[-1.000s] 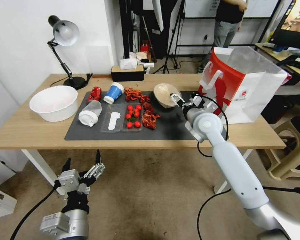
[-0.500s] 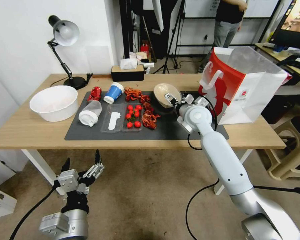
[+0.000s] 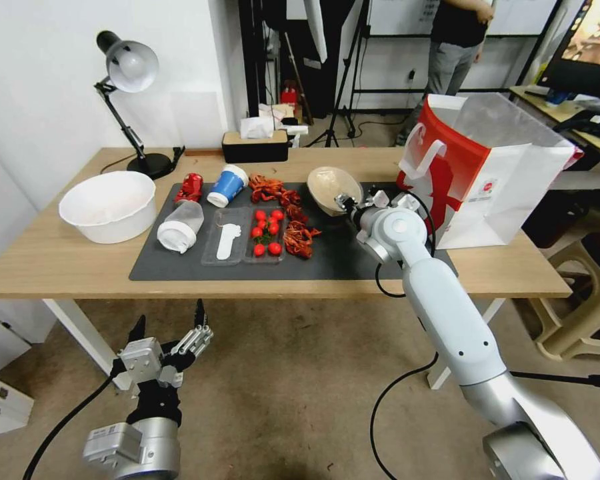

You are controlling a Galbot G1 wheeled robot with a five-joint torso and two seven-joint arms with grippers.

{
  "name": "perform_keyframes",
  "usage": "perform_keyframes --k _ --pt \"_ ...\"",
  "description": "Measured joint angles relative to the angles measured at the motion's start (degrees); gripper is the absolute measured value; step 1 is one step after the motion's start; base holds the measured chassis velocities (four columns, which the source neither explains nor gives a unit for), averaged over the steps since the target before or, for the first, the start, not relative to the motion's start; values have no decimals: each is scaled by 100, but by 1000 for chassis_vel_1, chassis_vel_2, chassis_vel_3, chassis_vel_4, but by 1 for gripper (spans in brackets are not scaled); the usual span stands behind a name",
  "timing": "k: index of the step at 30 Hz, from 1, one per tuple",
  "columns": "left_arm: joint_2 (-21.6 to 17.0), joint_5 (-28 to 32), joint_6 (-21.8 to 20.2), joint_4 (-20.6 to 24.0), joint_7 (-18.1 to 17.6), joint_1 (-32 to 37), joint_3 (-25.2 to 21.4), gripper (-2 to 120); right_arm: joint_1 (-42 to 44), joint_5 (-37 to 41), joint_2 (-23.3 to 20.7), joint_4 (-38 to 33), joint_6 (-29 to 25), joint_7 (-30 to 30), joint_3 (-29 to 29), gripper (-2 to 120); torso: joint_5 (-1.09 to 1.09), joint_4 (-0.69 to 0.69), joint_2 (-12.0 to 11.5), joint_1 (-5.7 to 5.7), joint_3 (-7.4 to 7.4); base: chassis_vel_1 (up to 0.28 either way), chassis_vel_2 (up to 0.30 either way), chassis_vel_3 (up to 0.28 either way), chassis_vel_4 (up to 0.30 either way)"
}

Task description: Pick up the trash from the table and place it into the takeout bag.

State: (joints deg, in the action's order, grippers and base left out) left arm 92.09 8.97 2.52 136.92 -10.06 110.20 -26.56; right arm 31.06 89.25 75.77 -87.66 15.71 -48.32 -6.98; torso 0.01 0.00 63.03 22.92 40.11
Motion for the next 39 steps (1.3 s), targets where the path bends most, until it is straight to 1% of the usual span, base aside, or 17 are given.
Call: perform_keyframes --k 3,4,5,7,9,14,21,24,25,26,29,30,31,33,34,37,39 --pt "2 -5 4 22 -1 19 12 100 2 -2 -2 -11 0 -9 0 30 -1 0 0 0 0 0 0 0 0" --pt "2 -6 12 48 -2 30 7 100 4 -2 -6 -19 -1 -14 -2 22 0 0 0 0 0 0 0 0 0" --pt "2 -6 12 48 -2 30 7 100 4 -2 -6 -19 -1 -14 -2 22 0 0 0 0 0 0 0 0 0" --pt "3 -6 19 70 -5 40 -9 100 9 -5 -18 -21 -5 -13 -6 15 0 0 0 0 0 0 0 0 0" --pt "4 -7 25 82 -6 68 -15 100 19 -29 -35 -26 -15 -5 -19 4 0 0 0 0 0 0 0 0 0" --pt "5 -9 31 84 -9 83 -23 100 59 -166 -84 -116 -16 85 -26 0 0 0 0 0 0 0 0 0 0" --pt "-7 -3 31 86 -13 58 -64 100 115 -932 -434 -713 -16 599 199 0 -1 0 0 0 0 0 0 0 0" --pt "-6 -2 30 89 -14 44 -68 100 53 -1668 -681 -1048 -22 869 319 0 0 0 0 0 0 0 0 0 0" --pt "-2 -1 30 96 -15 43 -70 100 14 -2108 -805 -1150 -31 999 359 0 0 0 0 0 0 0 0 0 0" --pt "-2 -1 30 96 -15 43 -70 100 14 -2108 -805 -1150 -31 999 359 0 0 0 0 0 0 0 0 0 0" --pt "-4 1 30 96 -15 45 -74 100 -80 -3230 -1102 -1322 -70 1307 391 0 0 0 0 0 0 0 0 0 0" --pt "-4 1 30 96 -15 45 -74 100 -80 -3230 -1102 -1322 -70 1307 391 0 0 0 0 0 0 0 0 0 0" --pt "-6 1 30 96 -15 46 -79 100 -126 -3672 -1222 -1375 -72 1372 387 0 1 0 0 0 0 0 0 0 0" --pt "-6 2 30 96 -16 46 -87 100 -227 -4465 -1433 -1457 -18 1393 311 0 1 1 0 0 0 0 0 0 0" --pt "-6 2 30 96 -16 46 -87 100 -227 -4465 -1433 -1457 -18 1393 311 0 1 1 0 0 0 0 0 0 0" --pt "-2 3 30 93 -18 45 -90 100 -397 -5202 -1742 -1554 254 1238 103 0 1 0 0 0 0 0 0 0 0" --pt "0 3 27 89 -18 43 -89 100 -459 -5328 -1861 -1580 383 1149 27 0 0 0 0 0 0 0 0 0 0"
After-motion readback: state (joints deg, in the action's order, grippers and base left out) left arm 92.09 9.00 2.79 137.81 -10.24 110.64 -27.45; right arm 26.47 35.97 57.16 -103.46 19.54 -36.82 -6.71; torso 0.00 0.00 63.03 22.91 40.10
